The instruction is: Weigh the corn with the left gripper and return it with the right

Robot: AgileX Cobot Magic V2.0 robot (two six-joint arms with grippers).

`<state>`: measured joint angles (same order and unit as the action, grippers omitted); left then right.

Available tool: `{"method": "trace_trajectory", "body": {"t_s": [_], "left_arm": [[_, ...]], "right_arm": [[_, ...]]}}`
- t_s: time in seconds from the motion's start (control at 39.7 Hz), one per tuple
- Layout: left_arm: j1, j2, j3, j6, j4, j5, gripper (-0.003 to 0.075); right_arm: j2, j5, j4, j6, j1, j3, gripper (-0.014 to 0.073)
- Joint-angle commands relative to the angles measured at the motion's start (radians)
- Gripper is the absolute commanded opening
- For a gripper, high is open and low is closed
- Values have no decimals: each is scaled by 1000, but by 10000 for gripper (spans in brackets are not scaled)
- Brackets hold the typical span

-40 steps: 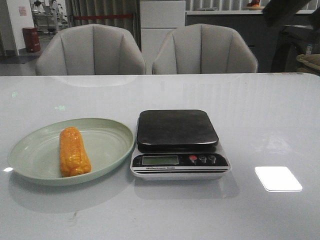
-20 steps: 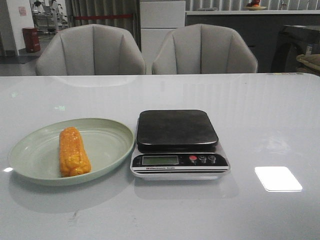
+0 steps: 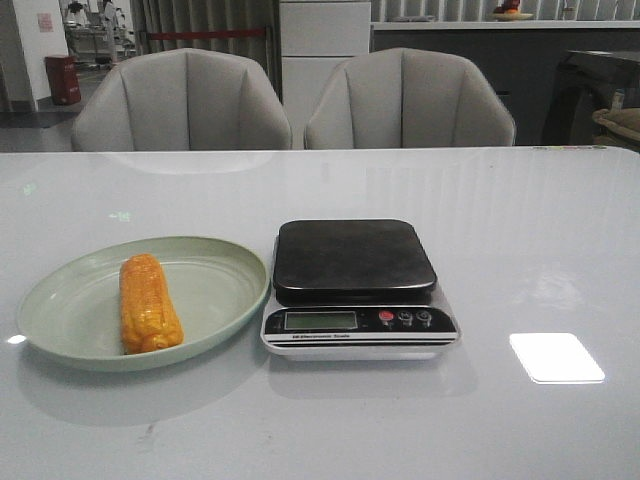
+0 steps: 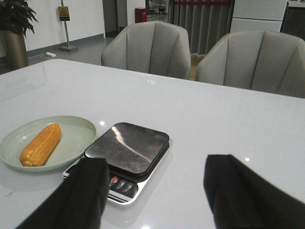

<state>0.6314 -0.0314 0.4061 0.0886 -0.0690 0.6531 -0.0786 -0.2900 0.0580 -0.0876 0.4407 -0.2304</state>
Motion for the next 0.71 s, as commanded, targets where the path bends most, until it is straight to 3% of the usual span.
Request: {"method": "trace_trajectory", "body": {"t_s": [0.0, 0.08, 0.18, 0.25, 0.68], "left_arm": [[8, -13, 23, 2, -1, -81, 121], [8, -13, 23, 2, -1, -81, 121], [8, -13, 23, 2, -1, -81, 121], [8, -13, 23, 2, -1, -81, 121], [8, -13, 23, 2, -1, -81, 121]], "right_arm": [[-11, 125, 18, 11, -5, -3, 497], [-11, 152, 18, 11, -5, 10, 358], [-11, 137, 18, 11, -5, 12, 111], [-11, 120, 17, 11, -5, 12, 169], [-11, 118, 17, 11, -5, 12, 167]]}}
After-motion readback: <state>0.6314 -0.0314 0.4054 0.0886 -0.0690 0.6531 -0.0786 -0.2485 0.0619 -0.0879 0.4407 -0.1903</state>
